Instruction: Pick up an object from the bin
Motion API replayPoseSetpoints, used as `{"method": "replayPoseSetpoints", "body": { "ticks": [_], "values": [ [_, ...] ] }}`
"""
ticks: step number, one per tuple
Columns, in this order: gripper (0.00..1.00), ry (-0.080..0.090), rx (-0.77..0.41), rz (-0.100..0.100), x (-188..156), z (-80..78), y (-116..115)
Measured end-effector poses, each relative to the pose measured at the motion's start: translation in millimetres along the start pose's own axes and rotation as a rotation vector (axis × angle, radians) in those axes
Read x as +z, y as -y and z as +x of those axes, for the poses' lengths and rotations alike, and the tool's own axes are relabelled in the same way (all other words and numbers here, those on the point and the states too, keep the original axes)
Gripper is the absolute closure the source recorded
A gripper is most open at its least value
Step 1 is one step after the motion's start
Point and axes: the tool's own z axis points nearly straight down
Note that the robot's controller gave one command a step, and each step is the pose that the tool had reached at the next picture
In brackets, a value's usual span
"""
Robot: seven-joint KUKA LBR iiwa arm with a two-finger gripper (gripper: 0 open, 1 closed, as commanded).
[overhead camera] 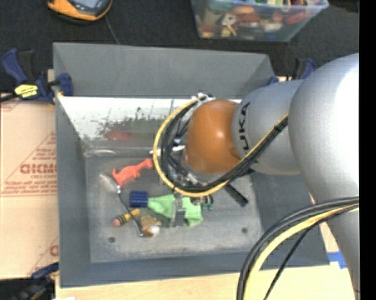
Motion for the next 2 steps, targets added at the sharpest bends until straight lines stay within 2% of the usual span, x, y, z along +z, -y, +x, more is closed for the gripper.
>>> {"method": "replayPoseSetpoints", "body": {
  "ticks": [1, 2],
  "values": [
    [1.0, -0.003, -0.054, 0.002, -0.9, 4.7, 17.2],
    [1.0, -0.002, -0.053, 0.002, -1.1, 4.7, 17.2]
  ]
}}
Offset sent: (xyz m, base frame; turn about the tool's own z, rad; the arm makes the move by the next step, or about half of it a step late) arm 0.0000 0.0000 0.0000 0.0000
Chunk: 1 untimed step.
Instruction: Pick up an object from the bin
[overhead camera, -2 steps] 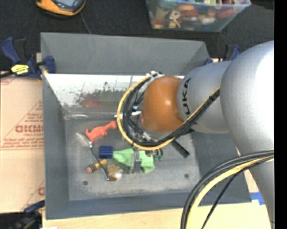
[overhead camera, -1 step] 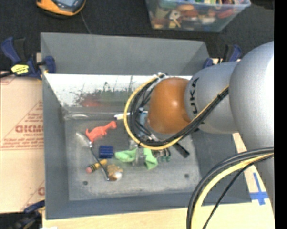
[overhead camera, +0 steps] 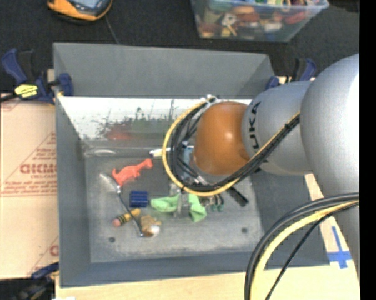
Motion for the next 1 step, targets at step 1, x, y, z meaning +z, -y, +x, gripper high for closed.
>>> {"method": "replayPoseSetpoints", "body": {
  "ticks": [1],
  "values": [
    [1.0, -0.009, 0.001, 0.0, -34.5, 2.3, 0.2]
  ]
}}
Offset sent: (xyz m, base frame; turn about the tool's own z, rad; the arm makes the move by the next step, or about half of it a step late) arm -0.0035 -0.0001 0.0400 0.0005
